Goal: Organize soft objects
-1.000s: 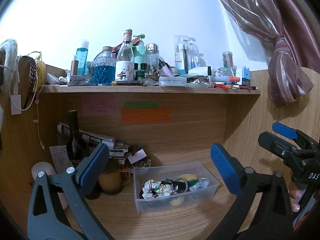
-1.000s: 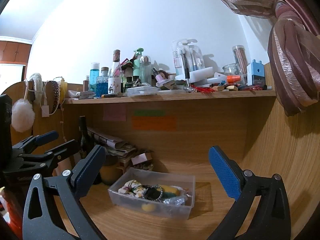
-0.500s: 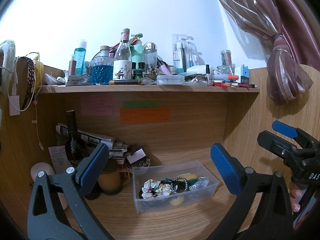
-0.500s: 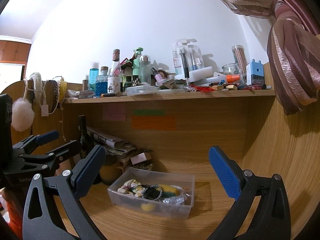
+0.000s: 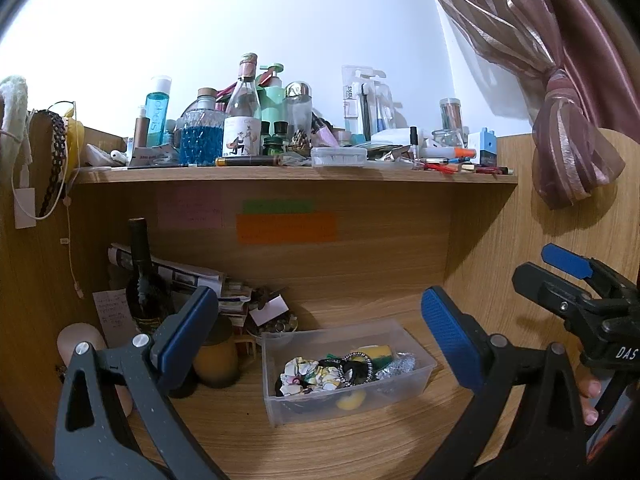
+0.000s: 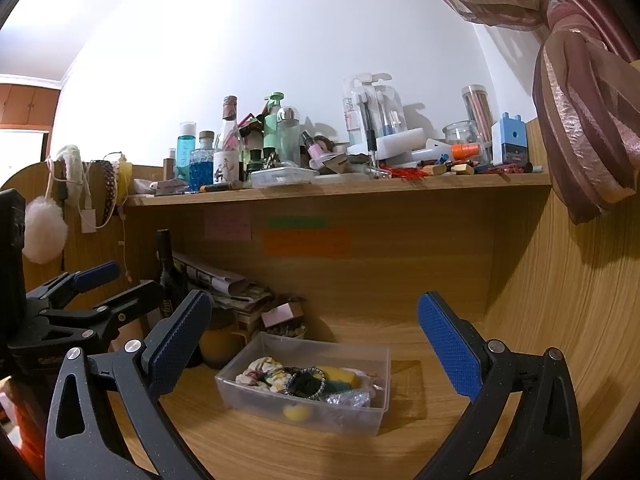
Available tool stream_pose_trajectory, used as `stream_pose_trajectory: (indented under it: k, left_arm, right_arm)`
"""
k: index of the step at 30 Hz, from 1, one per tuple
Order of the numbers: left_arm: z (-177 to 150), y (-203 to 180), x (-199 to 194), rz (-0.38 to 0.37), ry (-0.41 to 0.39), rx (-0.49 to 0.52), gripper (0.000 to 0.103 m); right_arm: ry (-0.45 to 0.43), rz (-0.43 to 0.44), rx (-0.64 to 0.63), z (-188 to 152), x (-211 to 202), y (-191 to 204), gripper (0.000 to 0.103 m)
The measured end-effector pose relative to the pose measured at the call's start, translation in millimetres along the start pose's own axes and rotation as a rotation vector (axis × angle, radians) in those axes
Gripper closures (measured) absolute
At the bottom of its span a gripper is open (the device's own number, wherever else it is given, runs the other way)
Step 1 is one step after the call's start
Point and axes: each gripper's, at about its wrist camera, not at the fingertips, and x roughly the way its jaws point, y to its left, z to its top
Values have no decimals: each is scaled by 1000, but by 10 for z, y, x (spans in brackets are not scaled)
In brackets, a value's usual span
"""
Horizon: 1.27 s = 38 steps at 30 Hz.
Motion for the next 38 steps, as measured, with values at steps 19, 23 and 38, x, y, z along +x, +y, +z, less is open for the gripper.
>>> stream_pose_trajectory:
  k: [19,23,38]
  left_arm:
    - [-11,23,9,-27,0,-1,0]
    - [-8,21,0,-34,-1,5,0]
    - [-27,13,-15,-41,-3,25,0]
  right_arm:
    - [4,-5,2,-9,11,12,0]
    - [5,-3,3,-7,9,11,0]
    - [14,-8,4,-39,31,56,0]
